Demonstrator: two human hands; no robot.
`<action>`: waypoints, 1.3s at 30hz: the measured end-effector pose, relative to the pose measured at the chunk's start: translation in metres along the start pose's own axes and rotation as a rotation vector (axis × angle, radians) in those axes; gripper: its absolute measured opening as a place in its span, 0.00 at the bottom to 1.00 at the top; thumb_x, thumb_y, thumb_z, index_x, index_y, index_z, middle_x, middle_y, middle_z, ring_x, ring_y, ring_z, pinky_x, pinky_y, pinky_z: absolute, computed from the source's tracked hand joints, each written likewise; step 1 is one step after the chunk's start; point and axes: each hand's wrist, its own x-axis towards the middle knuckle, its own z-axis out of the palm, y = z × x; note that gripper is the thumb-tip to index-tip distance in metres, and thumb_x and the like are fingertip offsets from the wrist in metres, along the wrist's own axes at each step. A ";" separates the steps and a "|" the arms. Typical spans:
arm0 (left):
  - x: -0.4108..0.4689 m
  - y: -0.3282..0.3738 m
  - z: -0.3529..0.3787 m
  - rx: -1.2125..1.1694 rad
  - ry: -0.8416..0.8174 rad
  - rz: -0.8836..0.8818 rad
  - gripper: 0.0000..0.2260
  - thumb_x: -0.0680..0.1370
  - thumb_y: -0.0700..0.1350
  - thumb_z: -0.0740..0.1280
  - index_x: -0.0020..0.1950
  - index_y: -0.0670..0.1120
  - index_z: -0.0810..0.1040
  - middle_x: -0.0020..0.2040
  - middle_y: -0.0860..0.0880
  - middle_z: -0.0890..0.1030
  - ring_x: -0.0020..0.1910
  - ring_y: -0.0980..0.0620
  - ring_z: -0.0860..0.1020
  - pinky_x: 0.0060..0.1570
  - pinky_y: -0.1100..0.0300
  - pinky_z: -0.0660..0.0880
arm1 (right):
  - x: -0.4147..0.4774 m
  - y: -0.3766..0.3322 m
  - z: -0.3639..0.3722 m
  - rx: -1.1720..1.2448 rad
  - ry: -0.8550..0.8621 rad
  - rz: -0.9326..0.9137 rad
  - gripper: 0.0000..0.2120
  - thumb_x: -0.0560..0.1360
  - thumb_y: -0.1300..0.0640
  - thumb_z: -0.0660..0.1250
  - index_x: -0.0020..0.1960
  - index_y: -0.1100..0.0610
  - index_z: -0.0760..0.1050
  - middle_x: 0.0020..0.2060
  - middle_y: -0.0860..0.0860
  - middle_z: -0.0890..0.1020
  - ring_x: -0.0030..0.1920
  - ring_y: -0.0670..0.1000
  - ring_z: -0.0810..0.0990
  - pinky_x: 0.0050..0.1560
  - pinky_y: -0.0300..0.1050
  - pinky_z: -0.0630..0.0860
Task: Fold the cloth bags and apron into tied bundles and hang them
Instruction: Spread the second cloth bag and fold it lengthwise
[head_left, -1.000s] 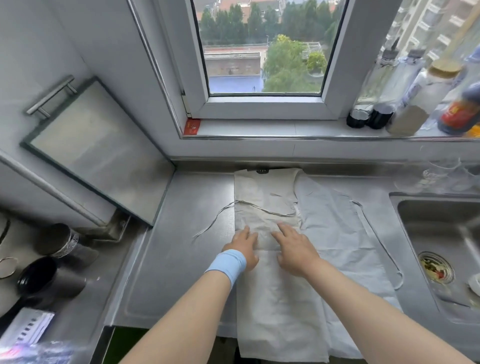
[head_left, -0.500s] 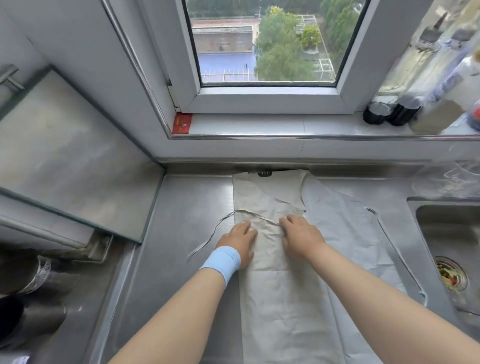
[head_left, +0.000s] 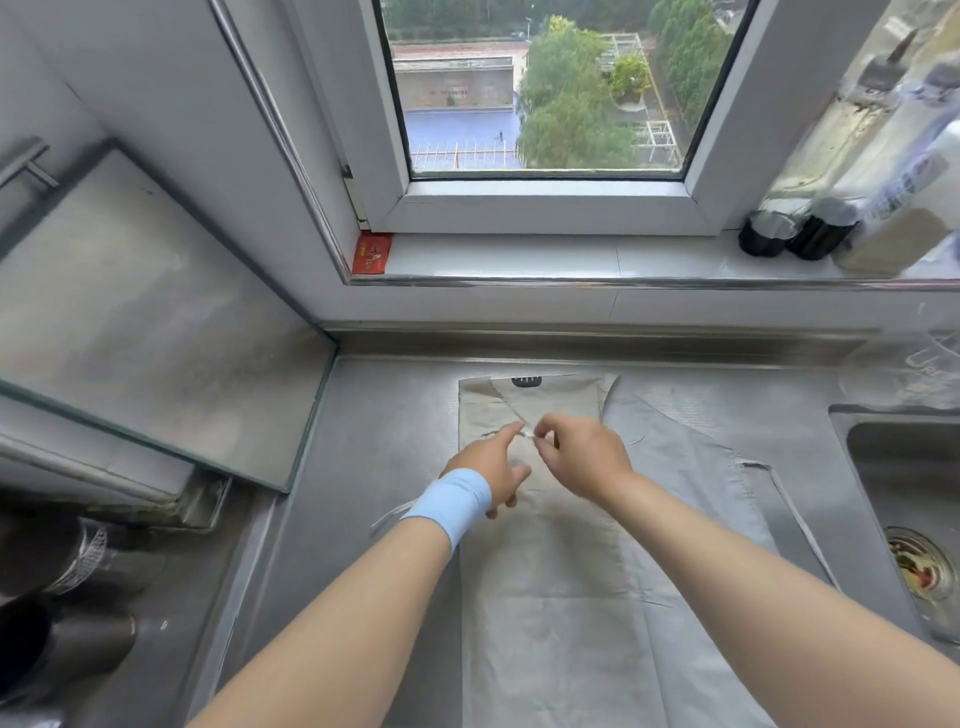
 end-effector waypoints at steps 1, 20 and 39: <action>0.005 0.004 -0.005 -0.137 -0.075 -0.044 0.23 0.75 0.49 0.60 0.69 0.61 0.60 0.38 0.51 0.85 0.32 0.48 0.83 0.40 0.58 0.79 | 0.009 -0.003 -0.006 0.021 -0.007 0.029 0.09 0.78 0.47 0.63 0.54 0.46 0.79 0.45 0.47 0.84 0.48 0.53 0.81 0.42 0.45 0.72; 0.089 -0.036 -0.016 0.216 0.215 0.239 0.21 0.77 0.49 0.63 0.70 0.51 0.68 0.73 0.49 0.63 0.73 0.45 0.60 0.70 0.51 0.62 | 0.100 0.035 0.010 0.294 -0.026 0.468 0.16 0.75 0.60 0.65 0.62 0.58 0.78 0.55 0.58 0.83 0.58 0.59 0.80 0.59 0.47 0.75; 0.020 -0.058 0.066 0.416 0.280 0.282 0.29 0.70 0.62 0.59 0.65 0.46 0.75 0.67 0.45 0.74 0.66 0.43 0.72 0.64 0.50 0.63 | -0.010 0.034 0.061 -0.269 -0.257 0.015 0.33 0.79 0.42 0.42 0.81 0.53 0.41 0.79 0.53 0.39 0.79 0.53 0.37 0.77 0.52 0.37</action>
